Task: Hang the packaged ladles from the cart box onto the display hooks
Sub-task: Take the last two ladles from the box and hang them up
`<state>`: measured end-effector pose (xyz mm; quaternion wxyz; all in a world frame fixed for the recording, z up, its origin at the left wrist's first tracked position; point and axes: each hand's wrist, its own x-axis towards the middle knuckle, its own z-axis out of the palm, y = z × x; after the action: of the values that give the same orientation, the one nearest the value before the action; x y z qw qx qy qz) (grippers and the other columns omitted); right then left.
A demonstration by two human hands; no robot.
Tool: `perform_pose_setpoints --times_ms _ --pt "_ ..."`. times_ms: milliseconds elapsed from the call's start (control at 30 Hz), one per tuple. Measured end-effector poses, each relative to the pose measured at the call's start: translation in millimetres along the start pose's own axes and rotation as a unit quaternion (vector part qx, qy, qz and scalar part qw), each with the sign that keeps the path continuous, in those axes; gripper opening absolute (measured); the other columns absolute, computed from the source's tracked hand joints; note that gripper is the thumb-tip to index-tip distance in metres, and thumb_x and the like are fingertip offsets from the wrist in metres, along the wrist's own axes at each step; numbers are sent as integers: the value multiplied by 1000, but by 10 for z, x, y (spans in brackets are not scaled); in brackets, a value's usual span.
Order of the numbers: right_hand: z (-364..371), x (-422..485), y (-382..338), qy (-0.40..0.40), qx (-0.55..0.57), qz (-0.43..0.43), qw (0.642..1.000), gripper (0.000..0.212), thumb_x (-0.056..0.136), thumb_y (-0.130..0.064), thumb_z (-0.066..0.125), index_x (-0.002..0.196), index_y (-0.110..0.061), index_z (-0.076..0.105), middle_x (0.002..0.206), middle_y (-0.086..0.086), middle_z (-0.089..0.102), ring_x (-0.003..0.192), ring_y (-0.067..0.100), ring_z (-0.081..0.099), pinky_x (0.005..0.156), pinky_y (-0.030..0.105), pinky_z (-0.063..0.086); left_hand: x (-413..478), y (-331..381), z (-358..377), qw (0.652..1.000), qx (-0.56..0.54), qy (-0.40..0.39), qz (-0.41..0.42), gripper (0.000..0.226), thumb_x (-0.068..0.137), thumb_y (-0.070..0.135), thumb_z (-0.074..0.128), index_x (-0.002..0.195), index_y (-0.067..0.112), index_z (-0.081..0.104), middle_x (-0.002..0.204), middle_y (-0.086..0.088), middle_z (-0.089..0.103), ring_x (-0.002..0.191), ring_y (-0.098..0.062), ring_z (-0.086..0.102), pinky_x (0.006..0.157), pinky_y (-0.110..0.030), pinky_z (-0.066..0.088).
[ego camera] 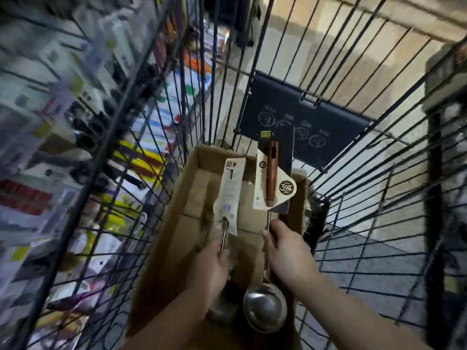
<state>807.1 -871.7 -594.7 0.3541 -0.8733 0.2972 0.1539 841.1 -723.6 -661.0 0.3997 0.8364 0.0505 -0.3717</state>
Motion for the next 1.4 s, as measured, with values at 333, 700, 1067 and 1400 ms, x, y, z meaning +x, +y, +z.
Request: perform_pose_setpoints --times_ms 333,700,1067,1400 --pt "-909 -659 -784 23 -12 -96 995 19 96 -29 39 109 -23 52 95 3 67 83 23 63 71 31 50 -931 928 -693 980 -193 41 29 18 96 3 39 102 9 54 59 -6 55 42 -19 48 42 -24 42" --pt "-1728 -1450 -1162 16 -44 -289 956 19 96 -29 39 102 -21 54 92 1 64 87 25 60 64 28 38 -2332 1472 -944 954 -119 255 107 15 95 12 40 109 13 43 88 -23 70 67 -34 63 63 -37 48" --pt "-1688 -2816 -1798 -73 -66 -472 876 29 97 -28 40 68 -23 35 65 -1 51 69 27 53 57 35 34 -4377 1160 -1203 866 -232 427 118 6 94 6 38 93 8 33 49 2 62 28 -8 46 32 -14 33" --pt "-812 -4859 -2394 -172 -81 -638 746 22 96 -27 42 76 -20 41 89 15 66 91 34 61 64 34 35 -6411 -96 -1426 725 -361 580 89 10 98 8 34 88 9 34 65 -7 66 28 -10 47 33 -17 33"
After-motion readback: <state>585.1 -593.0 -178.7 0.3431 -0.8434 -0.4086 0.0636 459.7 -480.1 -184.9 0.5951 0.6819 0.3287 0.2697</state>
